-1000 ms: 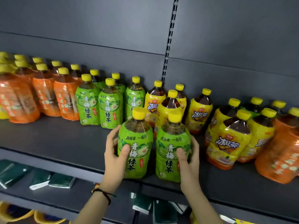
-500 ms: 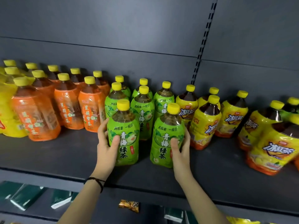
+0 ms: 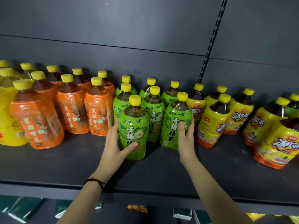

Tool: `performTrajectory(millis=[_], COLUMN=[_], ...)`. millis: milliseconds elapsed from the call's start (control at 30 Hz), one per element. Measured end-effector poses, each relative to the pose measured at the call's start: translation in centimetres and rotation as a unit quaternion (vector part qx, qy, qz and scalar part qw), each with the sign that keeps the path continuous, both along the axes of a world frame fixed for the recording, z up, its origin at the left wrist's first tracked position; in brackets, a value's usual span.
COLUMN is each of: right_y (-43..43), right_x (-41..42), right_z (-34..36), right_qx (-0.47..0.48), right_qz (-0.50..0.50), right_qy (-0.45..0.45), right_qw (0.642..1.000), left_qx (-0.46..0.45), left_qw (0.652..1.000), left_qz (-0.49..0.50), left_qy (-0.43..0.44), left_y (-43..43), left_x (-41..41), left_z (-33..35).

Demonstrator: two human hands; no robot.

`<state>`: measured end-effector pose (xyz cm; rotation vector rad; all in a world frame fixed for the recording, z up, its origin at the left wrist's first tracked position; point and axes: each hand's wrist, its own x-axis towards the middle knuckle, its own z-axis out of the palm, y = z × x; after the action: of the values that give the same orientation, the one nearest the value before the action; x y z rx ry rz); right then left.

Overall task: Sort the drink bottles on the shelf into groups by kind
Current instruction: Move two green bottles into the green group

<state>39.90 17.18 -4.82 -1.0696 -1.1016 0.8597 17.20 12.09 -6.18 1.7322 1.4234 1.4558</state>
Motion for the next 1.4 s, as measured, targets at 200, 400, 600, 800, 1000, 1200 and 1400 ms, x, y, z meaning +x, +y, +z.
performTrajectory(millis=[200, 400, 600, 800, 1000, 1200, 1400], right_y=[2.1, 2.6, 2.1, 1.6, 0.9, -1.6, -3.4], right_x=[1.0, 0.8, 1.3, 1.8, 2.1, 5.1, 10.9], right_z=[0.5, 0.7, 0.9, 1.0, 1.4, 0.5, 0.1], right_qx=[-0.066, -0.047, -0.039, -0.05, -0.056, -0.1, -0.108], right_qz=[0.069, 0.043, 0.052, 0.07, 0.063, 0.029, 0.027], right_qy=[0.001, -0.004, -0.012, -0.024, -0.032, -0.036, -0.032], right_qw=[0.995, 0.998, 0.998, 0.996, 0.996, 0.994, 0.993], left_qx=[-0.004, 0.012, 0.01, -0.006, -0.05, -0.041, 0.029], left_qw=[0.998, 0.998, 0.995, 0.997, 0.997, 0.995, 0.944], left_qz=[0.017, 0.055, 0.059, 0.014, 0.0, 0.087, 0.323], left_qy=[-0.055, -0.029, -0.085, -0.072, -0.066, -0.028, -0.062], left_y=[0.6, 1.0, 0.7, 0.9, 0.2, -0.8, -4.4], left_x=[0.5, 0.1, -0.7, -1.0, -0.6, 0.2, 6.1], left_z=[-0.4, -0.7, -1.4, -0.3, 1.3, 0.6, -0.7])
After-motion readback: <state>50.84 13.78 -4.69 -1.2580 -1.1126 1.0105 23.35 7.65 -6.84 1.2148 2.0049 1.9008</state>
